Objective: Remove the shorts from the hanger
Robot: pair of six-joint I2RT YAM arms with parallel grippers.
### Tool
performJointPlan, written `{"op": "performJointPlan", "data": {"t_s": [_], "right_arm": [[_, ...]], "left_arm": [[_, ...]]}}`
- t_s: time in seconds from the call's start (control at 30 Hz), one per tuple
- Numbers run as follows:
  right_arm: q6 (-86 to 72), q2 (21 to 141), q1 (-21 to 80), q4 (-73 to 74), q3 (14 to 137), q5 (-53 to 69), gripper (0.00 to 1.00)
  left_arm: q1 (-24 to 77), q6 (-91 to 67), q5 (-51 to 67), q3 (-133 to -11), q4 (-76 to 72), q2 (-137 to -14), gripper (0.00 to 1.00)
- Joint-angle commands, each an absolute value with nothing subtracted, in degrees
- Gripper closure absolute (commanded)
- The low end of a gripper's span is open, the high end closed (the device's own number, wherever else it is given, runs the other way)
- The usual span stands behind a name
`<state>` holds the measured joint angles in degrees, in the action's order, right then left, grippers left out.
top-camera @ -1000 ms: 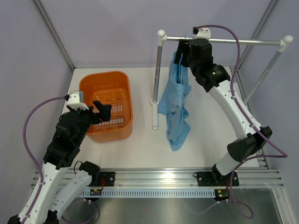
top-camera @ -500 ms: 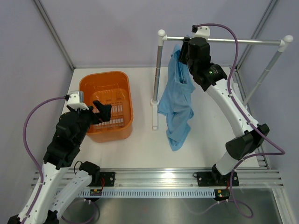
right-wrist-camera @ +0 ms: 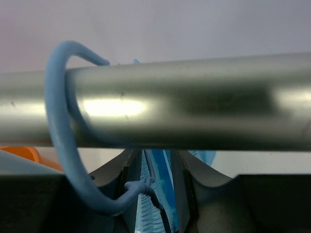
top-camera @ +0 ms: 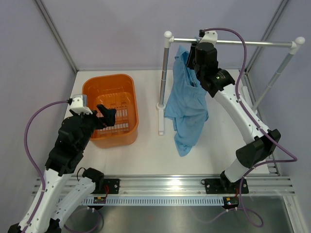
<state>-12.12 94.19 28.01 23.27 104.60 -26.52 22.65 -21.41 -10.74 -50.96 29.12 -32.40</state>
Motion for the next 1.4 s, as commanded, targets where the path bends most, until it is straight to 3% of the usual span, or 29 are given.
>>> {"op": "performJointPlan", "data": {"t_s": [0.0, 0.2, 0.4, 1.13, 1.37], "right_arm": [[-11.16, 90.7, 28.39, 19.51, 103.1, -29.53, 0.62], [-11.07, 90.7, 28.39, 19.69, 102.83, -29.88, 0.75], [-9.85, 90.18, 28.39, 20.39, 103.1, -30.41, 0.99], [-6.24, 82.36, 28.39, 32.24, 106.79, -19.52, 1.0], [-7.03, 77.0, 28.39, 36.56, 103.01, -15.21, 1.0]], "left_arm": [[22.59, -21.27, -10.9, -50.54, 27.77, -32.61, 0.01], [22.59, -21.27, -10.99, -50.54, 27.86, -32.52, 0.01], [22.59, -21.18, -10.9, -50.54, 27.86, -32.61, 0.01], [22.67, -20.83, -8.7, -50.89, 27.25, -34.01, 0.01], [22.67, -22.41, -0.47, -54.66, 26.9, -38.58, 0.01]]}}
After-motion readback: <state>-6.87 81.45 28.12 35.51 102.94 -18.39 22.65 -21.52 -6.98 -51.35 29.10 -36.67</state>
